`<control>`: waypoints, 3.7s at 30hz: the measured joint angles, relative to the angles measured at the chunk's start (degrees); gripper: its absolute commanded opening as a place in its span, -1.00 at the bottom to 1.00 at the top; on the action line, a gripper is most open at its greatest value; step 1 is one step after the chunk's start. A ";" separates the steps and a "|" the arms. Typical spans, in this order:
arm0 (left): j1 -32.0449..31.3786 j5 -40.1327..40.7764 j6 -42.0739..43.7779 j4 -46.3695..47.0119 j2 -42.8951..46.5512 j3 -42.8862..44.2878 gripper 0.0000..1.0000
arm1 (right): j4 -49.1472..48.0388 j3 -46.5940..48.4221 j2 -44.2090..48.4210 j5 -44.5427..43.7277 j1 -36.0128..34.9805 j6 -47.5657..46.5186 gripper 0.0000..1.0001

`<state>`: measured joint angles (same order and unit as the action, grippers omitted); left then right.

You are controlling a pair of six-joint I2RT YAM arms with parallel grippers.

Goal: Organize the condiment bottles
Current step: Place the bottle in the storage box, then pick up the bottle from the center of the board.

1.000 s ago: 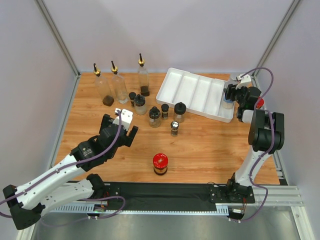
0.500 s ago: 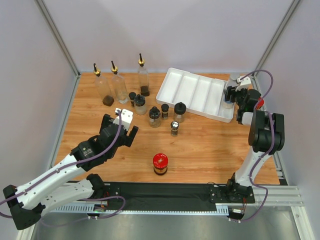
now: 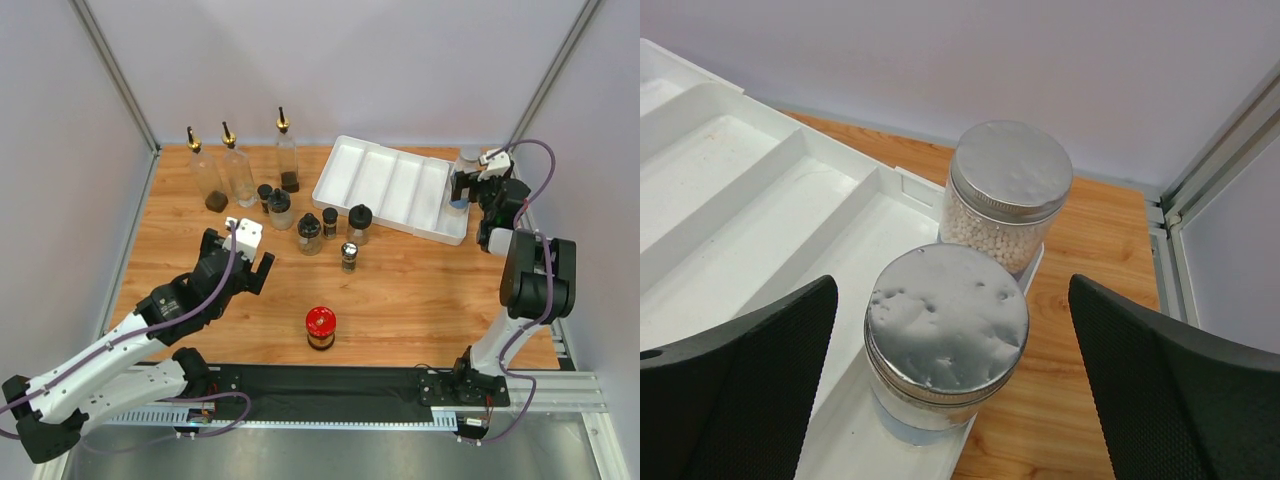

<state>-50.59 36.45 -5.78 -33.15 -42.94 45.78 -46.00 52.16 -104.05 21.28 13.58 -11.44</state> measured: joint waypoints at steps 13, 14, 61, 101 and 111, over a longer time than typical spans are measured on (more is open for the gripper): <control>0.00 -1.97 -0.04 0.02 2.23 0.00 0.99 | 14.34 -0.33 14.78 4.76 0.07 -4.74 1.00; 0.00 -2.12 -0.04 0.04 2.36 0.00 1.00 | 15.76 -0.04 16.00 5.11 0.07 -5.01 1.00; 30.97 -28.15 -6.10 0.79 3.52 0.37 0.99 | 80.74 4.74 34.53 20.50 -33.97 -31.93 1.00; 31.52 -31.04 -4.37 0.76 4.59 -0.11 0.99 | 66.20 11.93 10.05 6.75 -44.04 -23.91 0.47; 31.52 -31.47 -4.37 0.76 4.59 -0.11 0.99 | 68.52 14.43 7.78 4.68 -45.35 -23.43 -0.52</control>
<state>-19.07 4.97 -10.15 -32.38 -38.35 45.67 22.52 66.59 -96.27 25.96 -31.77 -34.87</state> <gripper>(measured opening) 0.996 0.457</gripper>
